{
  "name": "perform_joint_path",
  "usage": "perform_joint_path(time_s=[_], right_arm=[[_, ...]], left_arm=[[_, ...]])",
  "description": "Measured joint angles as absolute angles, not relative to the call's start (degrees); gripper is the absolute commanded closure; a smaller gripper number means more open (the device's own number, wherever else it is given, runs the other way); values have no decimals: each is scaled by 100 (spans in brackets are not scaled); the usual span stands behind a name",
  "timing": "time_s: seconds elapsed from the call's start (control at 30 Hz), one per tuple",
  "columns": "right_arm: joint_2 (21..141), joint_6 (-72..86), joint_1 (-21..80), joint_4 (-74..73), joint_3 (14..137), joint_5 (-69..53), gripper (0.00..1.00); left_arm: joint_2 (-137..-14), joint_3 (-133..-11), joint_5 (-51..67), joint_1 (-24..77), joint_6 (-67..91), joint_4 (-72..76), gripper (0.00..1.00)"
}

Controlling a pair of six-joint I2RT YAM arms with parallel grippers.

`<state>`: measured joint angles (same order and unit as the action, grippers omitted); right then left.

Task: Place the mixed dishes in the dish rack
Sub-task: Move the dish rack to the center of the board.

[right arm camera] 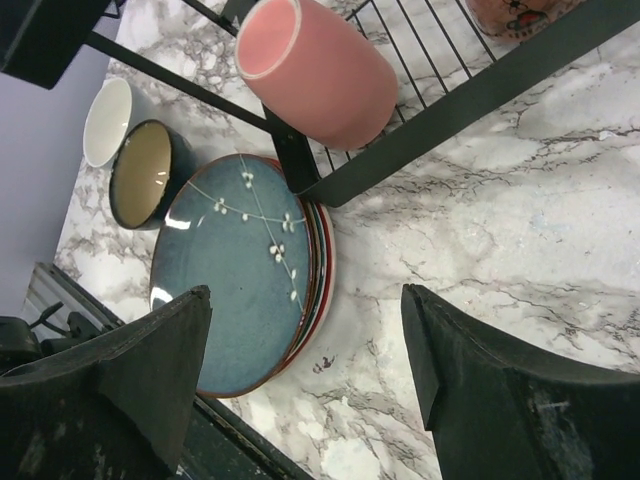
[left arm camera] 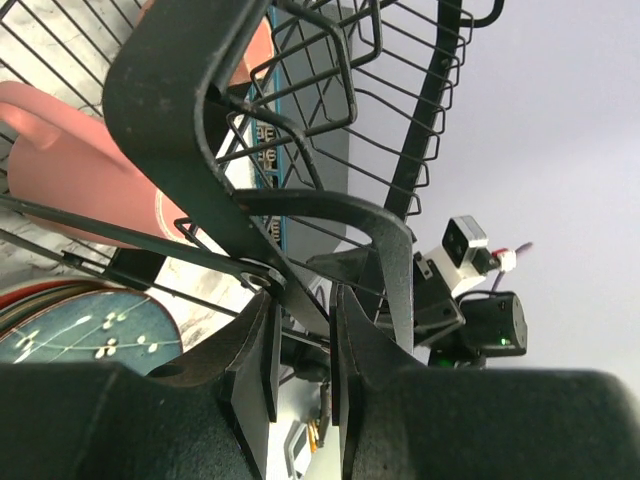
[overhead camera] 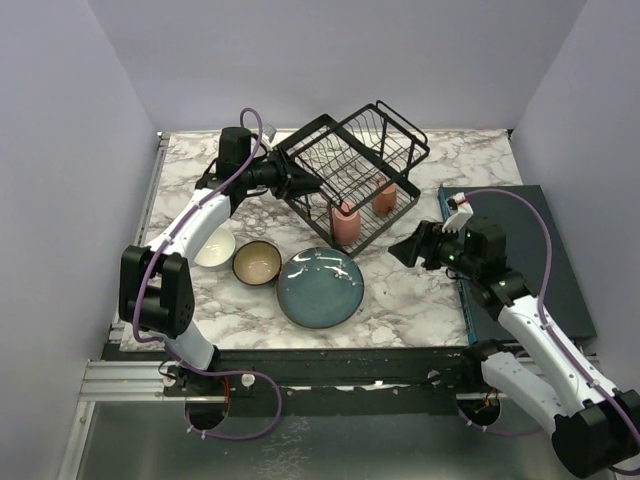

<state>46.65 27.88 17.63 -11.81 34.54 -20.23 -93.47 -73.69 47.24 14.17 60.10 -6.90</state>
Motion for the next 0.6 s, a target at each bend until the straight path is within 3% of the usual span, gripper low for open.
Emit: perform_joint_path(time_s=[0.6], right_arm=[[5765, 2808, 1763, -856, 3566, -1625, 20]], left_arm=[[-9345, -7620, 5581, 1004, 5033, -1846, 100]])
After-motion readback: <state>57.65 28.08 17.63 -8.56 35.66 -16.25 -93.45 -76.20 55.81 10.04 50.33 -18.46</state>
